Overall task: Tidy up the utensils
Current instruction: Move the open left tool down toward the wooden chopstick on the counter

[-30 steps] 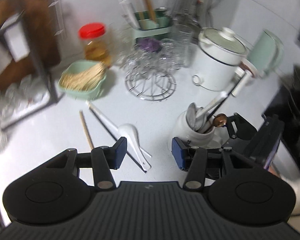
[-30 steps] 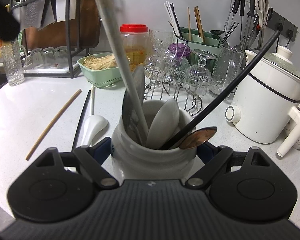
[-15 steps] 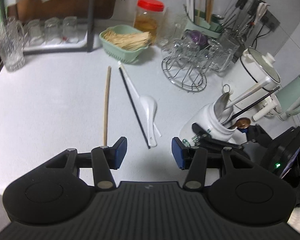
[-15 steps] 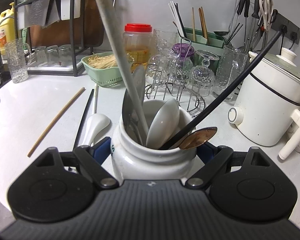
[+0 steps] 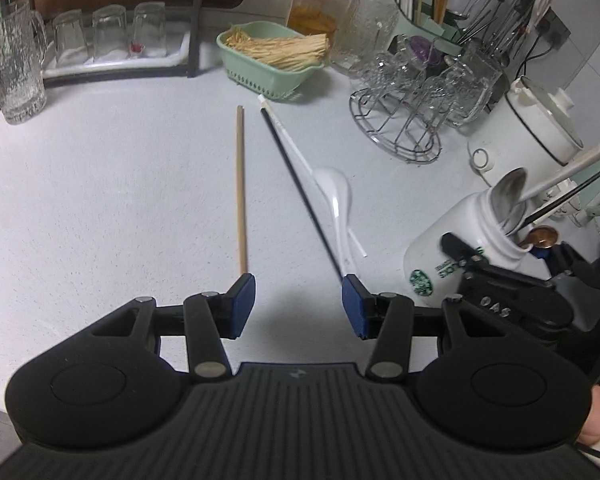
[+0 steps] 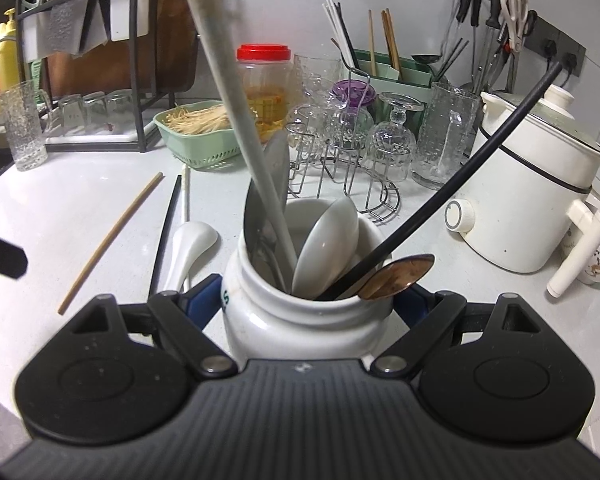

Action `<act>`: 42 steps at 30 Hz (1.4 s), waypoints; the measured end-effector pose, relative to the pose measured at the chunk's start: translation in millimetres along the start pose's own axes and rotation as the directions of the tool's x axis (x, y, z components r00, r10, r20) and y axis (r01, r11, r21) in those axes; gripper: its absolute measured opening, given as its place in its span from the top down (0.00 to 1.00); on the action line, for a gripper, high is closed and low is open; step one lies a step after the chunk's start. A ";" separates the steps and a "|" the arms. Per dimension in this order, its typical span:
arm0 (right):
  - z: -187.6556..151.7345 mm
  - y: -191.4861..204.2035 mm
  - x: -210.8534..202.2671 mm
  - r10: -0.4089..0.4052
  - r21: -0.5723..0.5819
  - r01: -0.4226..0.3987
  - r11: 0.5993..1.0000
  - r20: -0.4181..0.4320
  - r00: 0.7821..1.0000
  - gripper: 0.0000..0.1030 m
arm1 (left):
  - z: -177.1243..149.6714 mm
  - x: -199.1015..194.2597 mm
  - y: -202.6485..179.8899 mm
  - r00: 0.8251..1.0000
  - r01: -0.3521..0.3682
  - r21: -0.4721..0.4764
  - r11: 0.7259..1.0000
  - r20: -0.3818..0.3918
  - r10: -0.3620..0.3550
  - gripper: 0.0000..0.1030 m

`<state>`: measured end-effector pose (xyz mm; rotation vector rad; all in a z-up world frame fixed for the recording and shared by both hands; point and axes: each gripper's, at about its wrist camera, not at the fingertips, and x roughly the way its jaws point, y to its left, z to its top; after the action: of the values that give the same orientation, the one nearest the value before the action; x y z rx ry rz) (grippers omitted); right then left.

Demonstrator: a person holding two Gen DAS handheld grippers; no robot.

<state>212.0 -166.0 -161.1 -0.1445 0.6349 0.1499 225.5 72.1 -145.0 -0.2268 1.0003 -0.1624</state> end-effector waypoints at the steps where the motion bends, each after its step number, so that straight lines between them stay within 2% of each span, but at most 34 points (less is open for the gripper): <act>1: 0.4 0.6 0.4 -0.004 0.001 0.004 1.000 -0.001 1.000 0.12 | -1.1 2.9 3.6 1.000 0.003 0.002 1.000 0.002 -0.003 0.48; 6: 2.7 2.6 2.8 -0.019 0.010 0.019 1.000 -0.013 1.000 0.12 | -5.4 16.4 20.2 1.000 0.017 -0.006 1.000 0.002 -0.017 0.48; 10: 3.5 3.9 3.4 -0.033 0.017 0.034 0.999 -0.027 0.999 0.12 | -8.0 31.5 24.7 1.000 0.015 0.006 1.000 -0.016 -0.015 0.55; 19: 6.7 4.9 5.0 -0.036 0.010 0.037 0.999 -0.051 0.998 0.12 | -3.2 71.8 23.8 0.998 -0.054 0.053 0.997 -0.034 0.056 0.69; 25: 8.9 5.1 6.2 -0.037 0.009 0.038 0.999 -0.064 0.997 0.12 | 21.6 89.6 26.4 0.995 -0.097 0.061 0.993 -0.003 0.097 0.69; 34: 7.8 4.8 5.5 -0.032 0.001 0.032 0.999 -0.060 0.998 0.11 | 81.6 120.5 31.4 0.988 -0.146 0.093 0.985 0.069 0.140 0.69; 42: 6.1 4.3 4.9 -0.030 0.005 0.031 1.000 -0.049 0.998 0.11 | 119.9 147.2 32.7 0.981 -0.186 0.113 0.976 0.085 0.177 0.69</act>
<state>218.7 -160.2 -159.5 -0.1530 0.6819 0.1153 406.2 82.1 -211.0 -0.0306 0.9288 -0.0469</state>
